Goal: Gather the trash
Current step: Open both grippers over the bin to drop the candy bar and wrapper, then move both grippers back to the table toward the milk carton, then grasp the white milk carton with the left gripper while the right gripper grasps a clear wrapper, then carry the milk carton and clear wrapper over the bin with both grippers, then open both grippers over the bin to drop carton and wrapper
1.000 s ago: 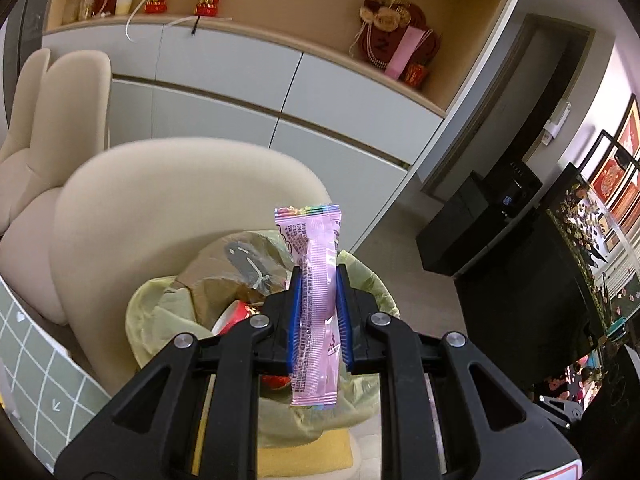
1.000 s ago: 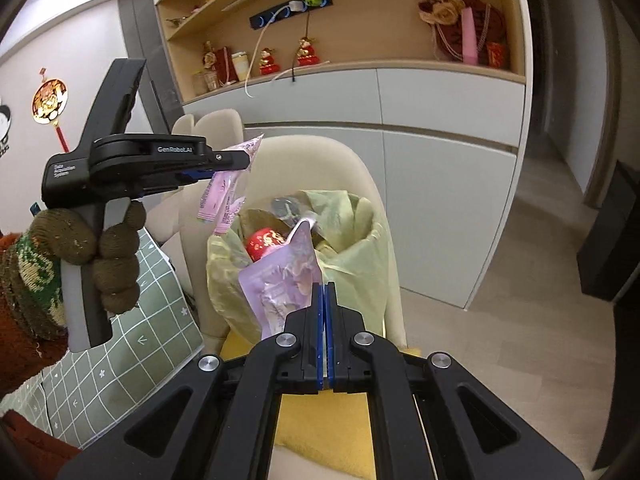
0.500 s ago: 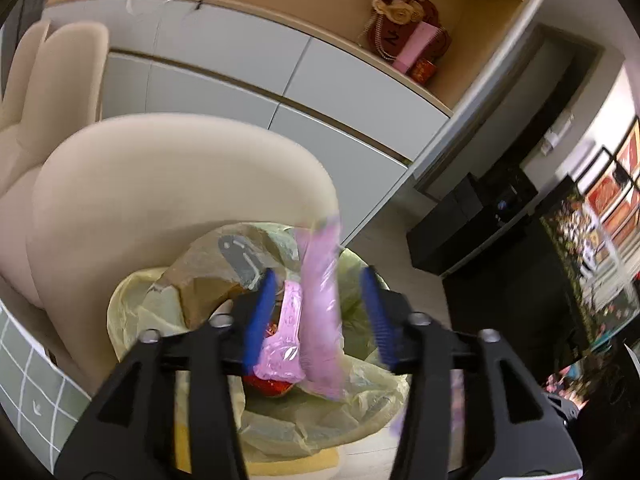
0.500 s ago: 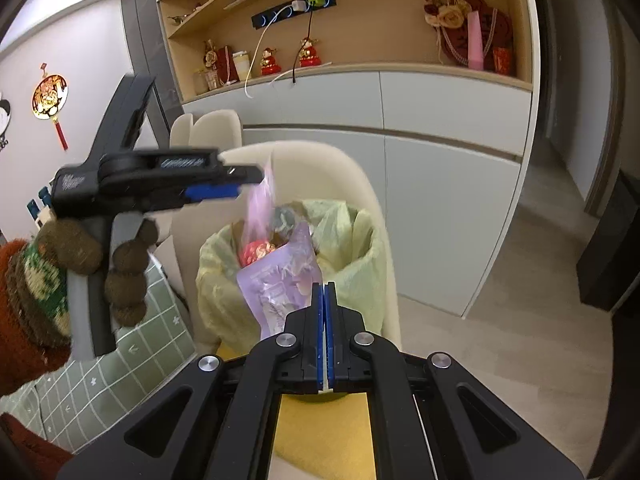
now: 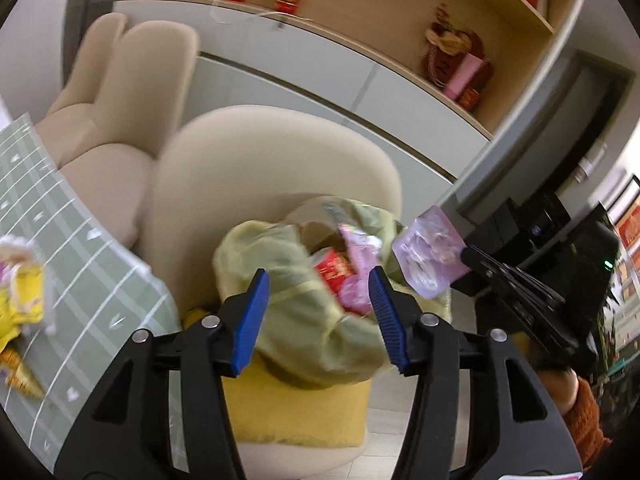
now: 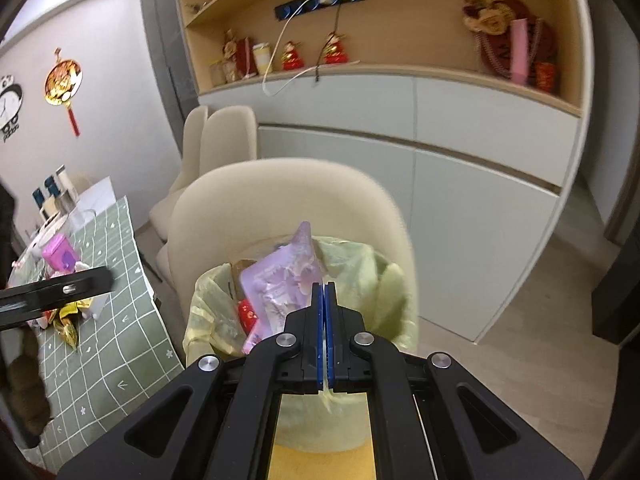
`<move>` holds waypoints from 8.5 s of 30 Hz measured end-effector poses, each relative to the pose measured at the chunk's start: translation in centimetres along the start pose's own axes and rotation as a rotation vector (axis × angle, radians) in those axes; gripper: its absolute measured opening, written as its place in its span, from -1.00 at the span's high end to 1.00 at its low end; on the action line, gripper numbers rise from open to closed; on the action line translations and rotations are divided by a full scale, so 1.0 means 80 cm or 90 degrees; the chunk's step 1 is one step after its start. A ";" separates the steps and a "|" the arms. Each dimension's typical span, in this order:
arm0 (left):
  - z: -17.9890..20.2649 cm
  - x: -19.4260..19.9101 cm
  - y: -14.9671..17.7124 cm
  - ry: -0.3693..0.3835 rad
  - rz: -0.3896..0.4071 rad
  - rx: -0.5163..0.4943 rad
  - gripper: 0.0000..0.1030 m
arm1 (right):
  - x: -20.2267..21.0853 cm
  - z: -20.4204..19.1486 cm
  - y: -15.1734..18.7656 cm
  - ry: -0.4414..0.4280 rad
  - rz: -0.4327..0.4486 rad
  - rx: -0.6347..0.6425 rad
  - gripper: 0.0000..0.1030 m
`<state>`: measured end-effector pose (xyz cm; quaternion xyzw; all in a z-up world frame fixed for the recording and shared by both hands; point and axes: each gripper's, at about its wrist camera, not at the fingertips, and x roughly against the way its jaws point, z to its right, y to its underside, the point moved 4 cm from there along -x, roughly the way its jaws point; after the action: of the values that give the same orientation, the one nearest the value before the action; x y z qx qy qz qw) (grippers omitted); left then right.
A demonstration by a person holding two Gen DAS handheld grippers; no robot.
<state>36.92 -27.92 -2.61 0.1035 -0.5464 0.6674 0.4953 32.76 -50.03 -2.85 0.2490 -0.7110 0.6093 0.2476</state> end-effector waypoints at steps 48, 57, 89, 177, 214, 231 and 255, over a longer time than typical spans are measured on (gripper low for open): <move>-0.310 0.355 0.161 -0.246 0.140 0.176 -0.06 | 0.095 -0.344 0.040 -0.192 0.063 0.073 -0.29; -0.387 0.433 0.202 -0.294 0.164 0.181 -0.14 | 0.089 -0.442 0.059 -0.198 0.040 0.134 -0.31; -0.574 0.234 0.078 -0.282 -0.043 0.039 -0.23 | -0.022 -0.472 0.141 -0.176 -0.095 0.130 -0.31; -0.197 0.330 0.032 -0.097 0.223 0.055 0.12 | 0.126 -0.353 0.026 -0.126 0.082 0.152 0.82; 0.099 -0.110 -0.070 0.079 0.095 -0.038 0.12 | 0.107 0.082 -0.004 0.089 0.107 -0.045 0.82; 0.116 -0.227 0.002 0.031 -0.191 -0.112 0.08 | 0.051 0.110 -0.004 0.083 0.065 -0.056 0.82; -0.109 0.062 0.045 -0.122 0.007 0.072 -0.25 | -0.123 -0.047 0.036 -0.064 -0.195 0.007 0.79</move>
<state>35.23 -17.64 -4.86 0.1913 -0.5535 0.6869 0.4304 38.48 -45.45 -10.96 0.3862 -0.6725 0.5553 0.3004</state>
